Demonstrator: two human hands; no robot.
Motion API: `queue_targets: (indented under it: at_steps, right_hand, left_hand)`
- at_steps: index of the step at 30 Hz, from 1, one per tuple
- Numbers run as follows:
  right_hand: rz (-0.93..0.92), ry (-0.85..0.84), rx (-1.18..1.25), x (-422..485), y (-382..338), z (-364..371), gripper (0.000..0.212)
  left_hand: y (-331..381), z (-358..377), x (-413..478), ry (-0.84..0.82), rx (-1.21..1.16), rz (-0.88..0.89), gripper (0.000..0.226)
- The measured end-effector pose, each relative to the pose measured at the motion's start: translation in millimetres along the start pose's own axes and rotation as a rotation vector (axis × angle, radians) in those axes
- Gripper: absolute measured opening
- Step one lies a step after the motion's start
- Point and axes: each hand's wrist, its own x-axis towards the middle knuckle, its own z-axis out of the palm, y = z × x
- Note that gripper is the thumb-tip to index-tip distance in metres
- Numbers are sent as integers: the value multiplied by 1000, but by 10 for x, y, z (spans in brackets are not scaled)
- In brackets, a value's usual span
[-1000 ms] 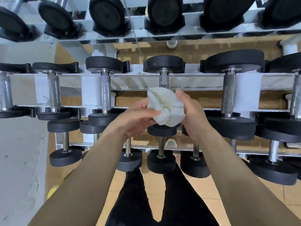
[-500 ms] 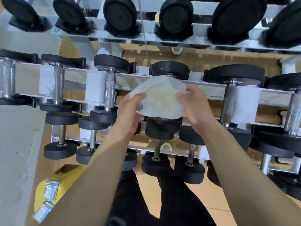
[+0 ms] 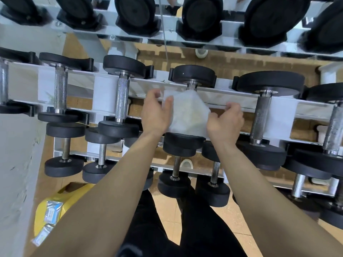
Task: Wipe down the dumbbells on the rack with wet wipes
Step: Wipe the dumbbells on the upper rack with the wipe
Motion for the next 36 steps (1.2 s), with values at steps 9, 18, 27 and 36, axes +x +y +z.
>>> queue_targets:
  at_steps: [9, 18, 27, 36]
  right_hand:
    - [297, -419, 150, -27, -525, 694, 53]
    - [485, -606, 720, 353, -474, 708, 35]
    - [247, -614, 480, 159, -357, 568, 16]
    - [408, -446, 516, 368, -593, 669, 34]
  left_hand:
    - [25, 272, -256, 339, -553, -240, 20]
    - [-25, 374, -275, 269, -555, -102, 29]
    - [112, 324, -319, 167, -404, -49, 49]
    - [124, 319, -310, 184, -487, -122, 45]
